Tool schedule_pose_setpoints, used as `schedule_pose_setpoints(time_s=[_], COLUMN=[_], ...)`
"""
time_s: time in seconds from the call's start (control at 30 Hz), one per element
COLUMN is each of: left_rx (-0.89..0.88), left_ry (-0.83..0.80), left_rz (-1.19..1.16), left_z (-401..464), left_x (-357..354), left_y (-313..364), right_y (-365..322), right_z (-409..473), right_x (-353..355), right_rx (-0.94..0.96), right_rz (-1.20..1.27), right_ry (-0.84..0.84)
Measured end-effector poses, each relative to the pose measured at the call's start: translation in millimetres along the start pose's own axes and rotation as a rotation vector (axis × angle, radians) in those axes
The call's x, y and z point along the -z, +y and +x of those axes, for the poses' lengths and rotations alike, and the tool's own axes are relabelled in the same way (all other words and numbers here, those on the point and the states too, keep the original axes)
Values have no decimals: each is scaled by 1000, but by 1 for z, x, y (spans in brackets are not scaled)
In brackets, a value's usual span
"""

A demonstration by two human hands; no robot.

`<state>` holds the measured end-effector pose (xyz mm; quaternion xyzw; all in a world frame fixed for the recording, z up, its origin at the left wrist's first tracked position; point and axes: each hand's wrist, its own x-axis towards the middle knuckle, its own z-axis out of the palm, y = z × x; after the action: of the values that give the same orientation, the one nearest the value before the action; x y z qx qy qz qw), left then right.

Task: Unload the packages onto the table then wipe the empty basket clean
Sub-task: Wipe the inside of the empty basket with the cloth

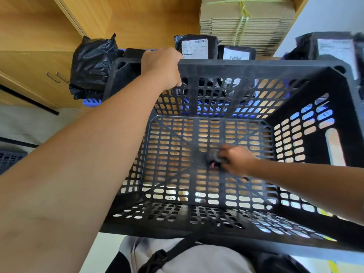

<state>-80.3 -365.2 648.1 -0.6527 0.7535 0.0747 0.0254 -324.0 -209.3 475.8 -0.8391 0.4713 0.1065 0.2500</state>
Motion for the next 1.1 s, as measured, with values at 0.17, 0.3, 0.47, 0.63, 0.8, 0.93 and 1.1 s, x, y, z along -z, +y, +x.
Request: schedule_pose_setpoints(time_s=[0.17, 0.3, 0.47, 0.63, 0.8, 0.93, 1.1], left_rx=[12, 17, 11, 16, 19, 24, 29], left_ry=[7, -4, -2, 4, 4, 8, 30], left_rz=[-19, -22, -26, -30, -33, -41, -43], left_z=[0, -2, -1, -3, -4, -4, -5], left_x=[0, 1, 2, 3, 3, 1, 1], left_y=[1, 1, 2, 3, 3, 3, 2], right_y=[16, -9, -20, -7, 7, -7, -27], right_z=[21, -2, -6, 13, 34, 32, 23], right_x=[-6, -35, -39, 2, 19, -5, -25], right_rx=[-242, -145, -65, -99, -115, -107, -161], right_rz=[-57, -12, 5, 19, 30, -76, 18], right_ry=[89, 43, -119, -299, 52, -5, 43])
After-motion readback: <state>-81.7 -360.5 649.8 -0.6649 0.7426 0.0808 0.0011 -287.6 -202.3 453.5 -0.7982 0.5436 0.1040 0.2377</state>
